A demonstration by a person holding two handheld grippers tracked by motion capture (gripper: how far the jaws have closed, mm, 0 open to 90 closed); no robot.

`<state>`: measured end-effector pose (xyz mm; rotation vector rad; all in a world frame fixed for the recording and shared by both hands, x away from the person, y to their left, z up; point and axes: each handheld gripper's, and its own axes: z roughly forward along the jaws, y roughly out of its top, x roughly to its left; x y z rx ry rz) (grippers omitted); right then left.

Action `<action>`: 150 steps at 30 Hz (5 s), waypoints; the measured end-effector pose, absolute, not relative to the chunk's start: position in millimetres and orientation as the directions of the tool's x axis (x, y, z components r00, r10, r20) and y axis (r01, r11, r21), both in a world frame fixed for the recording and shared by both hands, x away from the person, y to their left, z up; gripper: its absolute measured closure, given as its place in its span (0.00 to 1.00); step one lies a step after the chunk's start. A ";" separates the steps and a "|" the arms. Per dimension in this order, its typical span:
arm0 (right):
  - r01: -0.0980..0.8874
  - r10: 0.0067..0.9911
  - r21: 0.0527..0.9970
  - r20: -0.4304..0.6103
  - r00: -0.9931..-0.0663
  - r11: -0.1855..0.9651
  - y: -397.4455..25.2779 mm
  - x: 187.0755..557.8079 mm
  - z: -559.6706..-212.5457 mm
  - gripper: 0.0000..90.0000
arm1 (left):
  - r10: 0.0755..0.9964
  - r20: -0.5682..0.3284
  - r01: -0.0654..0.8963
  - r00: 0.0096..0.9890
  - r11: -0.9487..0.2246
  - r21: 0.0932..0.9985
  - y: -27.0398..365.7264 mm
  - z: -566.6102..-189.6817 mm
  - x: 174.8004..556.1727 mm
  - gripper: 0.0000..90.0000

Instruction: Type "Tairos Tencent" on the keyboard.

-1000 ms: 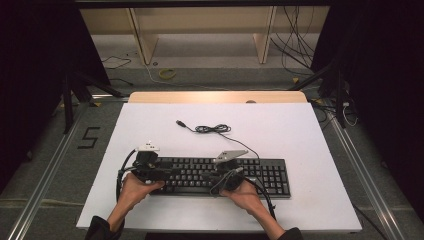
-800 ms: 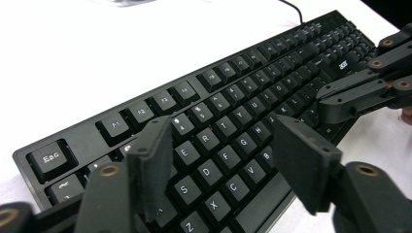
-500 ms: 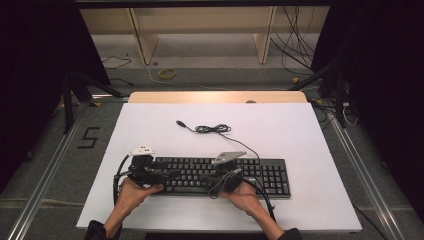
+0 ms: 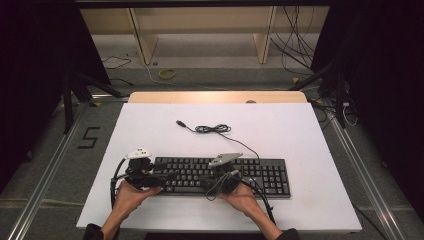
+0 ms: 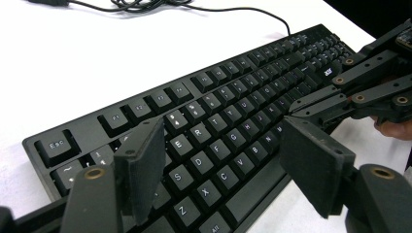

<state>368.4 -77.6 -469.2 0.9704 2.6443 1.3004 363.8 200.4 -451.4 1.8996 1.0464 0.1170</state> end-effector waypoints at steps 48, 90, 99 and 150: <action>0.527 0.554 0.742 0.253 -0.793 0.415 -72.8 372.7 -472.6 0.67 | 0.702 -0.304 0.616 0.644 -0.242 0.750 201.0 -458.6 361.7 0.41; 0.537 0.580 0.762 0.267 -0.770 0.363 -84.2 375.9 -464.1 0.36 | 0.651 -0.260 0.606 0.713 -0.386 0.695 178.4 -466.2 370.7 0.99; 0.538 0.582 0.761 0.266 -0.769 0.362 -84.4 375.9 -463.9 0.36 | 0.651 -0.263 0.614 0.712 -0.395 0.684 174.9 -468.4 371.9 0.99; 0.537 0.581 0.762 0.266 -0.769 0.363 -84.3 375.8 -464.1 0.36 | 0.650 -0.279 0.640 0.707 -0.421 0.642 169.5 -478.1 375.3 0.99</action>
